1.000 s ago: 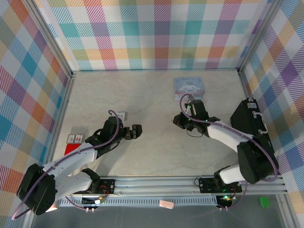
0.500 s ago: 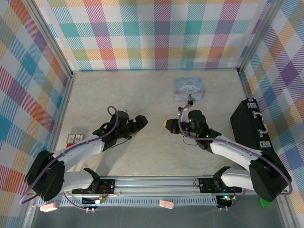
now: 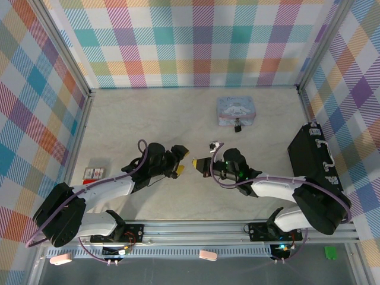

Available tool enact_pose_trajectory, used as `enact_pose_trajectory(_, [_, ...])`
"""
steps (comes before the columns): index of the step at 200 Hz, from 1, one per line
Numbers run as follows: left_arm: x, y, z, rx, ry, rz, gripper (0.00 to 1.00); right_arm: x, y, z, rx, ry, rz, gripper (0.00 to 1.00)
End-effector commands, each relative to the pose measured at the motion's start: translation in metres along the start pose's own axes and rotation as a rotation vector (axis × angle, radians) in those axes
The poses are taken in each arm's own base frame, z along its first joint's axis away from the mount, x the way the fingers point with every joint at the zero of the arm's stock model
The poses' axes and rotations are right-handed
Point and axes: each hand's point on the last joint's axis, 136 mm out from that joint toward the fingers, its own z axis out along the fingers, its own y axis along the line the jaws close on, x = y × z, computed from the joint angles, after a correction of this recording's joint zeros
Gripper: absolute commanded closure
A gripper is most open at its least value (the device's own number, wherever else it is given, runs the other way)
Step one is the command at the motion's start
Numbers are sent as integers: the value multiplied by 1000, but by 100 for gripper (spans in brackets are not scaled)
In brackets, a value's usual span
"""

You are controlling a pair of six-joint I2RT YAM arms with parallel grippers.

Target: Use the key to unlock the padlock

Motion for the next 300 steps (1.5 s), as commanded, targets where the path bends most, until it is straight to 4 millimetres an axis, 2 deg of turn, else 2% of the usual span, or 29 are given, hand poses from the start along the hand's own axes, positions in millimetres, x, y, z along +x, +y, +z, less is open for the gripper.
enact_pose_trajectory(1, [14,-18,0,77,37,-67,27,-21,29,4,-95,-84,-82,100])
enact_pose_trajectory(77, [24,-28,4,117,72,-62,29,-15,40,11,-143,-86,-97,100])
enact_pose_trajectory(116, [23,-21,5,108,73,-96,25,-21,41,5,-125,-107,-116,100])
enact_pose_trajectory(166, [23,-22,8,115,75,-95,27,-19,51,3,-169,-94,-103,100])
enact_pose_trajectory(228, [21,-22,7,129,63,-94,31,-2,35,-2,-129,-76,-76,100])
enact_pose_trajectory(300, [12,-10,5,107,15,-86,37,-2,34,-10,-113,-81,-85,100])
